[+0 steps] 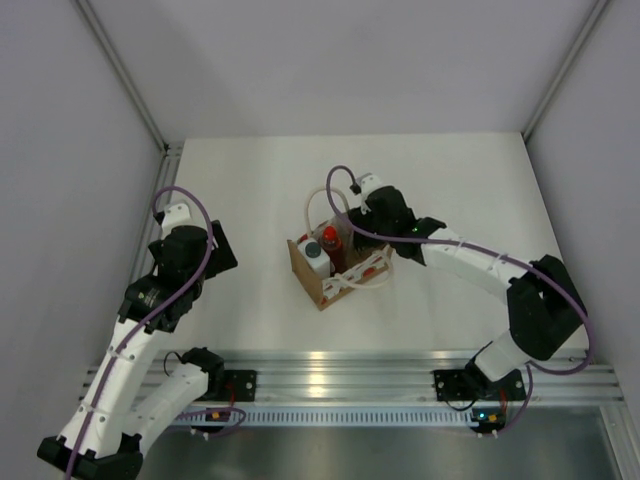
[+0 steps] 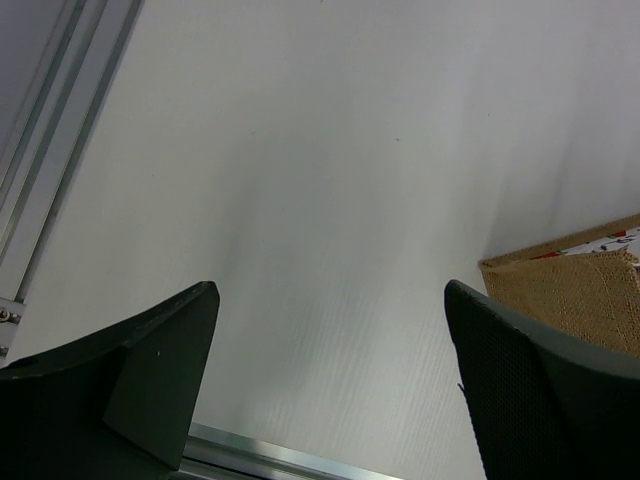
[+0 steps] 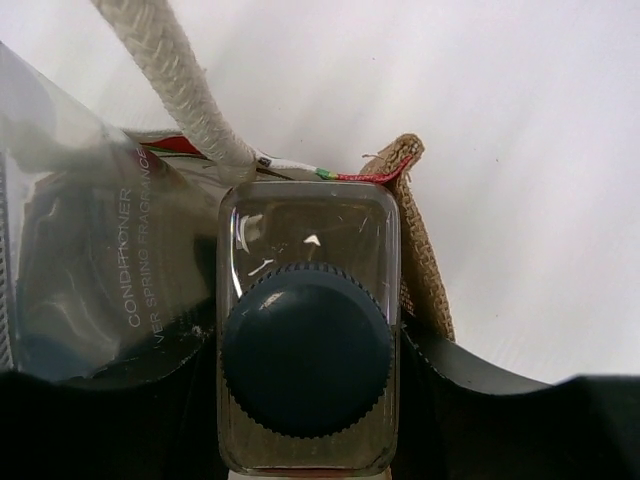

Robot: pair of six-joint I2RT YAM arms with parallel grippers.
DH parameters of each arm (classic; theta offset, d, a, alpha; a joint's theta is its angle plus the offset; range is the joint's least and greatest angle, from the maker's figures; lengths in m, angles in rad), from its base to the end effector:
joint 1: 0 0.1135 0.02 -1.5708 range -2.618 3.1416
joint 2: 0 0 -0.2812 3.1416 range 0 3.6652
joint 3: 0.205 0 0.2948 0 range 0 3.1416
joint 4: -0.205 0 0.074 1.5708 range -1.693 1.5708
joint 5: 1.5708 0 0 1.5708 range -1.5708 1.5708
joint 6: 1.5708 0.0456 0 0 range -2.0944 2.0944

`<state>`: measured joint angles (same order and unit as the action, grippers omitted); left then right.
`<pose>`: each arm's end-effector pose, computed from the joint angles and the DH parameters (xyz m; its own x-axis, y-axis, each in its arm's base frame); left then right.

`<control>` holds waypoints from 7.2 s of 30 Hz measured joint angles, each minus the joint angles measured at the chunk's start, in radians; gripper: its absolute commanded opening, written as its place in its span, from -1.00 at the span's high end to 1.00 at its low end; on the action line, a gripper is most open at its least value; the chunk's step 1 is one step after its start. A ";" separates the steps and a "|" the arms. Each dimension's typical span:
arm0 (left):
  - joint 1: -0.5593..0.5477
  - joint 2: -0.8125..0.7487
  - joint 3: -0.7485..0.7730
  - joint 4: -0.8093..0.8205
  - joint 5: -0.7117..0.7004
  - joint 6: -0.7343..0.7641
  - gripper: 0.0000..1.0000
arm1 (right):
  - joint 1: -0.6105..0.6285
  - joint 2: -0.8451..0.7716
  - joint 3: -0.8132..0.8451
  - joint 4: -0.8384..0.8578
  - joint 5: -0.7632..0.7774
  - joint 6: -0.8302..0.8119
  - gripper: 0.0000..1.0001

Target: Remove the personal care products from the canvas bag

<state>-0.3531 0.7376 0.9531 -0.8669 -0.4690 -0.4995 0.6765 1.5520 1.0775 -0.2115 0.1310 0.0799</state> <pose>0.1687 -0.0402 0.3534 -0.4856 -0.2764 -0.8293 -0.2978 0.9443 -0.1403 0.3087 0.2402 0.2406 -0.5356 -0.3286 -0.7779 -0.5007 0.8654 -0.0207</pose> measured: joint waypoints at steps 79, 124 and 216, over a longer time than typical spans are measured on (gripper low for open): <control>0.000 -0.039 -0.003 0.000 0.004 -0.003 -0.97 | -0.528 -0.331 -0.416 0.329 0.047 0.022 1.00; -0.632 0.325 -0.242 0.585 0.066 -0.650 -0.20 | -0.462 -0.632 -0.219 0.001 -0.222 0.209 -0.86; -0.637 0.318 -0.328 0.658 0.024 -0.811 1.00 | 0.026 -0.179 0.149 -0.098 -0.018 0.016 1.00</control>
<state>-0.9905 1.0557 0.6250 -0.2089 -0.4450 -1.3106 0.7025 1.3731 1.2266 -0.3096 0.1135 0.0963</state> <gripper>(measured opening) 0.056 0.153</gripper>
